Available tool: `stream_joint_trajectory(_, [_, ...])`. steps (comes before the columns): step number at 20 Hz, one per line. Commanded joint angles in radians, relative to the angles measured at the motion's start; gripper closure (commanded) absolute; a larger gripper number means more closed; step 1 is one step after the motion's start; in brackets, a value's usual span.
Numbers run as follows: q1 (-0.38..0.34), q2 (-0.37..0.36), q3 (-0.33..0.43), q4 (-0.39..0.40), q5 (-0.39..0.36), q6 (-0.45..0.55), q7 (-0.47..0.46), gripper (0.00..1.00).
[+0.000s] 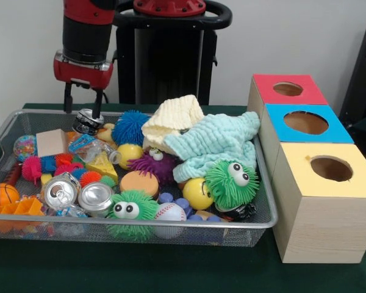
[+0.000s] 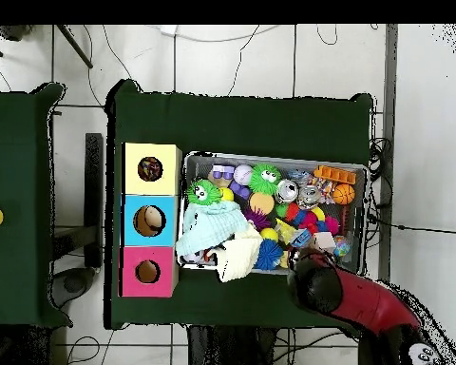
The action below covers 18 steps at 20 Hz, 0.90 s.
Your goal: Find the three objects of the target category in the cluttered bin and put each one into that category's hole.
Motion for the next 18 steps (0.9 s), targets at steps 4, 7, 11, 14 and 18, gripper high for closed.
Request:
stream_joint_trajectory(4, [-0.094,0.094,0.163,-0.155,0.023,0.06,0.051,0.0])
stream_joint_trajectory(7, [-0.103,0.115,0.191,-0.219,0.017,0.09,0.019,0.0])
stream_joint_trajectory(11, [-0.096,0.13,0.203,-0.278,0.03,0.153,0.013,0.0])
stream_joint_trajectory(14, [-0.084,0.134,0.196,-0.298,0.045,0.166,0.045,0.0])
stream_joint_trajectory(18, [-0.045,0.146,0.152,-0.336,0.084,0.211,0.112,0.0])
